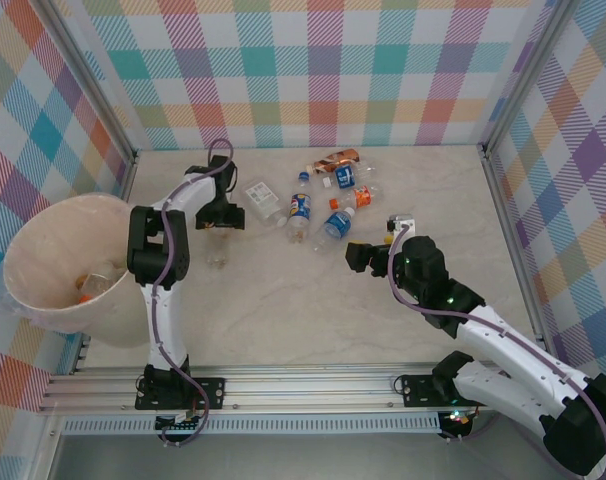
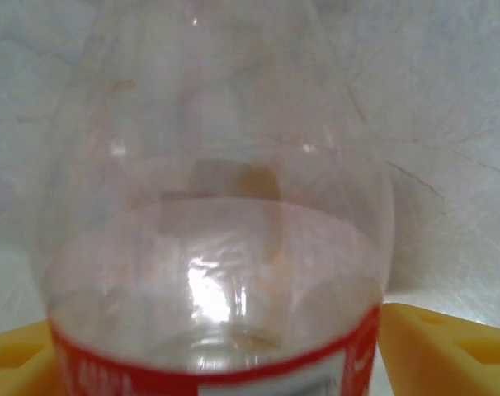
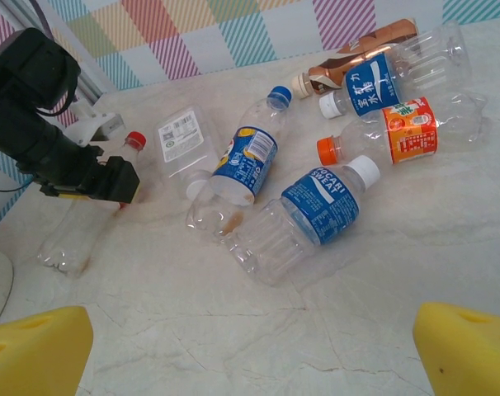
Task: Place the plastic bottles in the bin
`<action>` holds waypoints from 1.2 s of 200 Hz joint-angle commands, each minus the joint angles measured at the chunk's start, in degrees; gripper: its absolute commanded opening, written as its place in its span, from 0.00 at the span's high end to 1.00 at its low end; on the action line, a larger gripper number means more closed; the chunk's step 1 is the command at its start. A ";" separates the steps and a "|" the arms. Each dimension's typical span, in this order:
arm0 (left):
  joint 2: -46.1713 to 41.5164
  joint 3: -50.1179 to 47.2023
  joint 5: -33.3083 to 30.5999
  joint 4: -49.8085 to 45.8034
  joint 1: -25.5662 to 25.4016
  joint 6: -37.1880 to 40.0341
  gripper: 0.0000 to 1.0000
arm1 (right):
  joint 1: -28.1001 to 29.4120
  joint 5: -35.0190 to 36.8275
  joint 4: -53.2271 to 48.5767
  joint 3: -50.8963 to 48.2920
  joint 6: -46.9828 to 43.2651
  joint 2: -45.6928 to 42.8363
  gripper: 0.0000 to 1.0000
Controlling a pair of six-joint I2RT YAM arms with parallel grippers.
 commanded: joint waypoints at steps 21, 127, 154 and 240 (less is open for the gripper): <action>1.32 0.68 -0.46 5.06 0.49 -0.06 0.32 | -0.15 0.89 -1.18 -0.53 1.35 -1.72 0.00; -13.54 -9.91 -0.38 13.25 0.34 -2.94 0.44 | 0.41 -22.59 7.82 -0.58 -9.32 1.71 0.00; -18.59 -11.35 0.73 13.41 -0.42 -3.96 0.46 | 1.31 -24.48 9.98 -0.49 -11.44 3.14 0.00; -32.44 -11.96 5.46 15.97 -3.26 -6.86 0.47 | 2.70 -21.89 12.86 -0.36 -10.68 5.61 0.00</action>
